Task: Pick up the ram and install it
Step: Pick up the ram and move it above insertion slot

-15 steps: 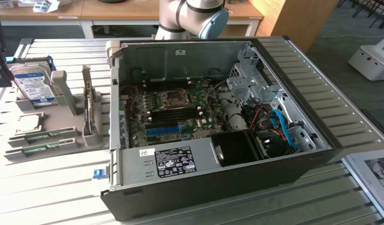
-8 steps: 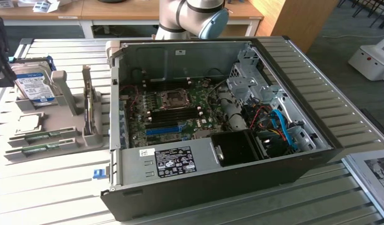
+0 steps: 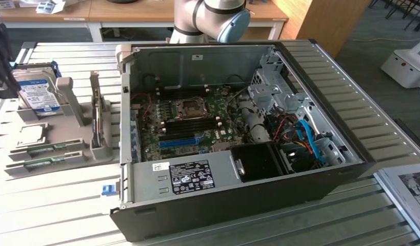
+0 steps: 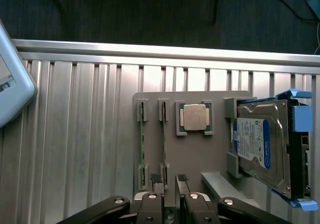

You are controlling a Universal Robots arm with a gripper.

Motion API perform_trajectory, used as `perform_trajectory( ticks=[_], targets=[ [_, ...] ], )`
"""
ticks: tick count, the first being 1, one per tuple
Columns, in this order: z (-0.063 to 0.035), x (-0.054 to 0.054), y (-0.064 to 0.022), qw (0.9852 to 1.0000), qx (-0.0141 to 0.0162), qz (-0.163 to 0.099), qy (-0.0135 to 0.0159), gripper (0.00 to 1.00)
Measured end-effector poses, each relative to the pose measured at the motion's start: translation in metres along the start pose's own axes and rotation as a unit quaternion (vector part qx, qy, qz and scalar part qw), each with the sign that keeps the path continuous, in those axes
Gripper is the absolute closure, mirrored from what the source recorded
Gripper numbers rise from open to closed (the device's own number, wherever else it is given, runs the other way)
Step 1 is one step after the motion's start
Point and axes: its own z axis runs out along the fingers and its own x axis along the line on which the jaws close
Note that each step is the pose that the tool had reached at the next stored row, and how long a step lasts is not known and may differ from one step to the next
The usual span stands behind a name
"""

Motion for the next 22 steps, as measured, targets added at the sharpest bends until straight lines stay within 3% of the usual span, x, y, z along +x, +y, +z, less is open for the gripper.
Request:
perform_trajectory(
  ticks=[20, 22],
  targets=[
    [0.0363, 0.001, -0.0018, 1.0, 0.0, 0.0, 0.0, 0.76],
    [0.052, 0.001, -0.0026, 1.0, 0.0, 0.0, 0.0, 0.76]
  ],
)
